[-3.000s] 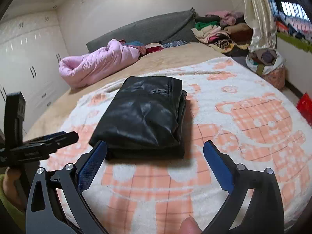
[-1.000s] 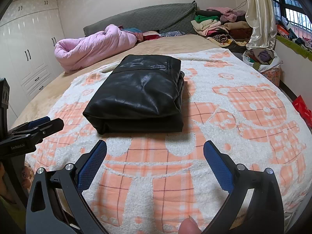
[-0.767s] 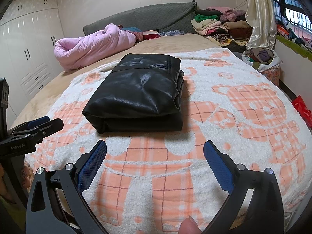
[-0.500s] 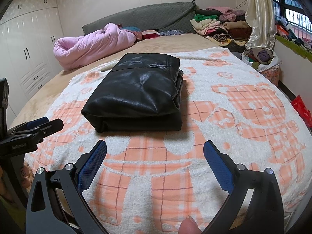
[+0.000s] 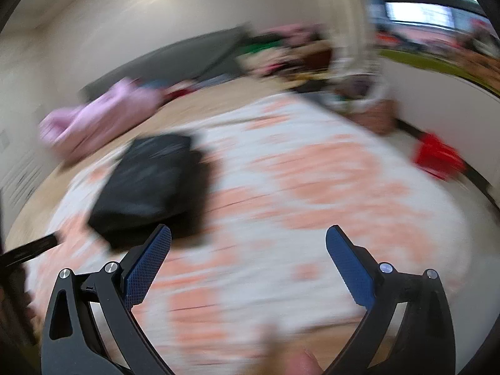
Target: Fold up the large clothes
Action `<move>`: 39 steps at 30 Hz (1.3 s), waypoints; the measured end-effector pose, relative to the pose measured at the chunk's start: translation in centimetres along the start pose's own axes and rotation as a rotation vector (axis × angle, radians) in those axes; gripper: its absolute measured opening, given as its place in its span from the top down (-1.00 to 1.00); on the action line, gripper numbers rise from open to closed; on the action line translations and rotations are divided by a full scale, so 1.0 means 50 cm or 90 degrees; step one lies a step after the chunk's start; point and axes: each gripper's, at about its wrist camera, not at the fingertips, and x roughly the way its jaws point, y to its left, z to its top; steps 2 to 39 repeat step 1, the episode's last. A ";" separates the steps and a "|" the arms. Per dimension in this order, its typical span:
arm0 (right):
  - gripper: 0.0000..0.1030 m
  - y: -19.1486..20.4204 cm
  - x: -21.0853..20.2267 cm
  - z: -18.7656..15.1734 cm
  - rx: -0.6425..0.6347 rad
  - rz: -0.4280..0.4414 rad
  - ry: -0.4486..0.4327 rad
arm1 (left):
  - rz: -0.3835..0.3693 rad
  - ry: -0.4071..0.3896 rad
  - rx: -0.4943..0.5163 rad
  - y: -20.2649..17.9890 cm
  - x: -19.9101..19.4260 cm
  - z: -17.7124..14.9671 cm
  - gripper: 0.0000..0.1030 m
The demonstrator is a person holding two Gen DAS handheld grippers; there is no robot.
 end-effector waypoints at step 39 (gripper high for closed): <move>-0.92 -0.048 -0.010 0.002 0.024 -0.041 -0.010 | 0.011 -0.003 -0.016 0.030 -0.003 0.013 -0.82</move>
